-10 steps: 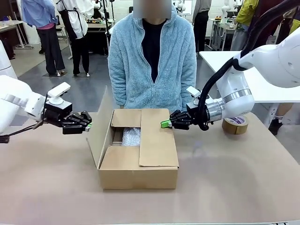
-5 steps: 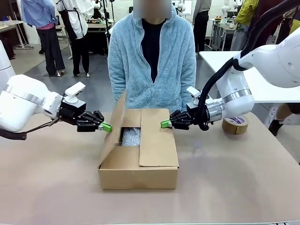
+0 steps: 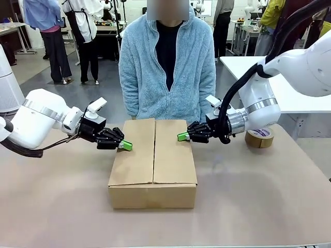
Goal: Wrap the clocks to prevent damage.
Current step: Push the left (or right) flap of the Package Box to close it.
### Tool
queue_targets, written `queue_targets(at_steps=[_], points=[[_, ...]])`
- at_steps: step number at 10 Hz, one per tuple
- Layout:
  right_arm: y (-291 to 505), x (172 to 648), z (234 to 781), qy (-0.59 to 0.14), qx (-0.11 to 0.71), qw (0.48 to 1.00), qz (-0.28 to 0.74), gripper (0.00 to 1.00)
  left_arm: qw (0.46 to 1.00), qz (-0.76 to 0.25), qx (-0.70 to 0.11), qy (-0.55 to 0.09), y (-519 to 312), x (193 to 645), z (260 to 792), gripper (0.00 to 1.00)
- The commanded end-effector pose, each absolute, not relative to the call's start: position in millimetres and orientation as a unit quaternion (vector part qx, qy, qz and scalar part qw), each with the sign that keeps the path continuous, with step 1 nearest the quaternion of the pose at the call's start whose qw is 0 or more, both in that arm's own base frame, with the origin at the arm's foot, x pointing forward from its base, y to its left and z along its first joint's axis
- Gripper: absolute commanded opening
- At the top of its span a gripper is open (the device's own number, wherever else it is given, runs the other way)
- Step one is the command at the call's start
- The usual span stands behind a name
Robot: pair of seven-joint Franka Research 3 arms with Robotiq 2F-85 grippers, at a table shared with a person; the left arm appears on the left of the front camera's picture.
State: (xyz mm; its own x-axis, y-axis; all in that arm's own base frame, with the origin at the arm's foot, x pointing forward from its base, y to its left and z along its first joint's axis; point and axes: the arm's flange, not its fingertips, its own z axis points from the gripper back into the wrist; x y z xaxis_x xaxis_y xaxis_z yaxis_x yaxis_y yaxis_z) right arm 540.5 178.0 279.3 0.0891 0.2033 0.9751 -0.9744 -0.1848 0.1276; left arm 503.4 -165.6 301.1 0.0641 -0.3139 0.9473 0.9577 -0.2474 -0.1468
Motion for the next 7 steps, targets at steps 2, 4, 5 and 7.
queue_targets(at_steps=[2, 4, 5, 7], points=[[178.9, 539.3, 277.1, -0.371, 0.513, 0.530, 0.565, 0.01, 0.548, -0.611, -0.479, -0.312, -166.1, 500.9, 288.5, 0.00], [178.9, 539.3, 277.1, -0.371, 0.513, 0.530, 0.565, 0.01, 0.551, -0.622, -0.462, -0.310, -162.6, 495.5, 286.6, 0.00], [178.9, 539.3, 277.1, -0.371, 0.513, 0.530, 0.565, 0.01, 0.549, -0.623, -0.463, -0.310, -159.1, 490.5, 288.6, 0.00], [178.9, 539.3, 277.1, -0.371, 0.513, 0.530, 0.565, 0.01, 0.537, -0.609, -0.490, -0.318, -162.7, 502.1, 299.5, 0.00]])
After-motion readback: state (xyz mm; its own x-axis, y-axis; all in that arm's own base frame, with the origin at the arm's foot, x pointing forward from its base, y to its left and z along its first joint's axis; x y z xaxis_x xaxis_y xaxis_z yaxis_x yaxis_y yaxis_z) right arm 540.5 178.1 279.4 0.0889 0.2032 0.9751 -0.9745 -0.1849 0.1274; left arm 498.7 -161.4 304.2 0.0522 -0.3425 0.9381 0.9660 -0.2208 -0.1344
